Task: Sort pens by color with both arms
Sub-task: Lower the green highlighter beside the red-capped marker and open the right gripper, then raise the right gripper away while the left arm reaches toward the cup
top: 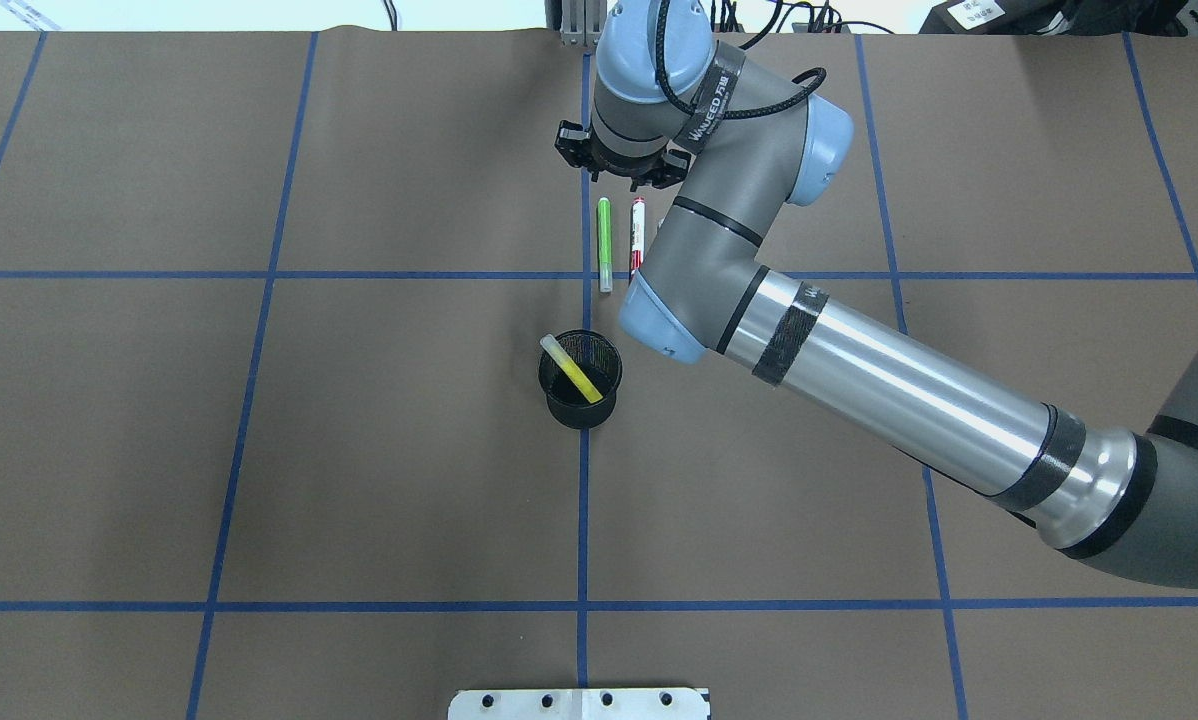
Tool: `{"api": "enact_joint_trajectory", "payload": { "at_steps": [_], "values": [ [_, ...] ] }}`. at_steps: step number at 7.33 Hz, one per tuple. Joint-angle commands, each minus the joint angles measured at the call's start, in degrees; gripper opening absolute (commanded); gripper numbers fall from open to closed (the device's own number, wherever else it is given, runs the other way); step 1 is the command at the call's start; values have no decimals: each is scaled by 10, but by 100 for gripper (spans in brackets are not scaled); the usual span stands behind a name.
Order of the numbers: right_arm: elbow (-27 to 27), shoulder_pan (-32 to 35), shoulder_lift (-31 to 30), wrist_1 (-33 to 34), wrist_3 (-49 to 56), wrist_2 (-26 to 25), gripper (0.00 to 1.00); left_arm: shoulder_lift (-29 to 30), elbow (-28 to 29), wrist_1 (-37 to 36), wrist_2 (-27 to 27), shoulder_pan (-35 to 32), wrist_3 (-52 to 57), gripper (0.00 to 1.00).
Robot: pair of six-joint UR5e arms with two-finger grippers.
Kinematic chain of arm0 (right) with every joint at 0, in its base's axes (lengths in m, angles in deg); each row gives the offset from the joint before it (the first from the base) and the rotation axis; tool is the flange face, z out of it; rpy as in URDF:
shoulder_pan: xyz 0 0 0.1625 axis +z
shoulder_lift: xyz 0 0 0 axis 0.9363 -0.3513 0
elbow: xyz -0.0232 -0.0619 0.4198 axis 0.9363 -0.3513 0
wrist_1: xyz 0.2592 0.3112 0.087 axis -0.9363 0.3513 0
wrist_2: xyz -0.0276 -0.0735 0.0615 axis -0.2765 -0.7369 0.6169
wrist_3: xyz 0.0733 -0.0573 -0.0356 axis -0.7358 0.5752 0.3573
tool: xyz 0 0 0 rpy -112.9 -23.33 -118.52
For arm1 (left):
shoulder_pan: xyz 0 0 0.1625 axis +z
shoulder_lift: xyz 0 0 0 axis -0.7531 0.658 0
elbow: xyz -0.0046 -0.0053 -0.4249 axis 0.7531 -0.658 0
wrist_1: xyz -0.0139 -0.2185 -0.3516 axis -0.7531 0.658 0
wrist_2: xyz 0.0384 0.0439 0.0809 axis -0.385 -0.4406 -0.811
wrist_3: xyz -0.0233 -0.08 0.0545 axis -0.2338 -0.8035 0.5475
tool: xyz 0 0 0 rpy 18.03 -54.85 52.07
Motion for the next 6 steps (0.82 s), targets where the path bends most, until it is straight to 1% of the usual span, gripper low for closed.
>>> {"api": "enact_joint_trajectory", "payload": {
  "at_steps": [1,2,3,4,5,6],
  "values": [
    [27,6,-24,-2,51,15,87,4,2,-2,1,2,-2,99],
    [46,32,-45,-2,95,73,91,21,-1,-36,1,3,-3,99],
    [72,50,-81,-4,114,131,91,51,-7,-78,1,1,-9,99],
    [101,72,-111,2,139,176,97,72,-18,-109,1,3,-16,99],
    [110,101,-133,3,165,221,98,96,-20,-125,12,4,-65,99],
    [123,118,-153,4,201,233,98,116,-20,-124,41,4,-127,99]
  ]
}}
